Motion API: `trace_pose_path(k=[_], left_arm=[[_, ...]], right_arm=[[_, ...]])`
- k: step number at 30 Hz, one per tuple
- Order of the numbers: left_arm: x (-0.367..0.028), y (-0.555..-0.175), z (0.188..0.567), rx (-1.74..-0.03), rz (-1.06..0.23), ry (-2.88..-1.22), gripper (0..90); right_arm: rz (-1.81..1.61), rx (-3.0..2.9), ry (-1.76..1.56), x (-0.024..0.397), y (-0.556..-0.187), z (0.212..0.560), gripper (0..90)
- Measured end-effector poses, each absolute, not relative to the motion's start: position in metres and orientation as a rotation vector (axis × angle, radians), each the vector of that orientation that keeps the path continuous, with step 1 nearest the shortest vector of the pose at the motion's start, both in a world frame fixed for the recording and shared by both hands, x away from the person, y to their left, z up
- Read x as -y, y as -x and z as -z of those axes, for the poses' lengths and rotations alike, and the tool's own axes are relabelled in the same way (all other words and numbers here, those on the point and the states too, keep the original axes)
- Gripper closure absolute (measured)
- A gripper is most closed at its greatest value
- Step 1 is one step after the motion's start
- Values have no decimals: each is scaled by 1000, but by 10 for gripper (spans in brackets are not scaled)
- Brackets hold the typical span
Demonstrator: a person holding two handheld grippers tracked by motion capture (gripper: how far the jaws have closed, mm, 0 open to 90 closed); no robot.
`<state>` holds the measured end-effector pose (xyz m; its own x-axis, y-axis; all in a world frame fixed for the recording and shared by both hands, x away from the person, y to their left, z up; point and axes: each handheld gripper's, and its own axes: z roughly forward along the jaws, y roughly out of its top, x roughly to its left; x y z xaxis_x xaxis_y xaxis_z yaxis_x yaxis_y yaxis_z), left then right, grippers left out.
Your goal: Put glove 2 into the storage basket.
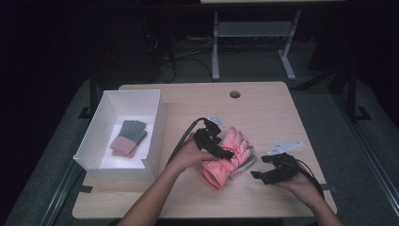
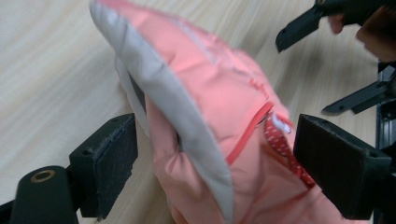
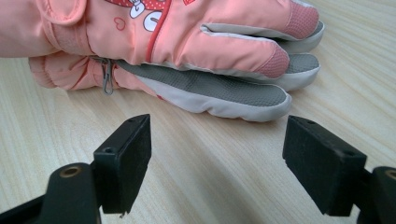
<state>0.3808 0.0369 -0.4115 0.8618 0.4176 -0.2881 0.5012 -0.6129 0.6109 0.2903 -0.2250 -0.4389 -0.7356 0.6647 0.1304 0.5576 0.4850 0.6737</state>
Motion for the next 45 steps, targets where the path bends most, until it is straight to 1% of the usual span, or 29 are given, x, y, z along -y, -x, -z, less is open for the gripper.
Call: trace_pose_path(k=[11, 14, 17, 21, 25, 26, 27, 29, 32, 34, 38, 40, 42, 45], left_arm=[[-34, -382, 434, -698, 219, -2329, 126], [-31, -384, 444, -723, 290, -2344, 126], [-29, -384, 450, -720, 319, -2361, 126], [-28, -384, 455, -749, 340, -2354, 125], [-24, -381, 454, -731, 321, -2383, 131], [-23, -381, 454, -734, 328, -2385, 143], [-22, -380, 453, -733, 343, -2386, 200], [-22, -380, 452, -735, 351, -2398, 247], [-23, -383, 452, -737, 372, -2399, 344], [-25, -385, 452, -757, 426, -2388, 409], [-26, -387, 451, -760, 457, -2382, 538], [-26, -387, 450, -755, 469, -2379, 556], [-27, -388, 449, -762, 479, -2373, 593], [-28, -389, 448, -764, 494, -2355, 603]], right_arm=[[-1076, -2576, -1076, 226, -291, 439, 235], [-1075, -2577, -1072, 225, -291, 439, 235], [-1074, -2577, -1068, 226, -291, 439, 235], [-1077, -2574, -1075, 226, -291, 439, 235], [-1075, -2570, -1070, 227, -291, 439, 236], [-1074, -2571, -1071, 227, -292, 439, 236], [-1072, -2570, -1075, 227, -292, 439, 235], [-1074, -2567, -1075, 227, -292, 439, 236], [-1073, -2568, -1083, 228, -292, 439, 236], [-1072, -2569, -1086, 227, -292, 439, 236], [-1071, -2571, -1086, 227, -292, 439, 236], [-1074, -2567, -1087, 227, -292, 440, 236], [-1077, -2566, -1086, 228, -292, 439, 235], [-1085, -2562, -1087, 229, -292, 439, 235]])
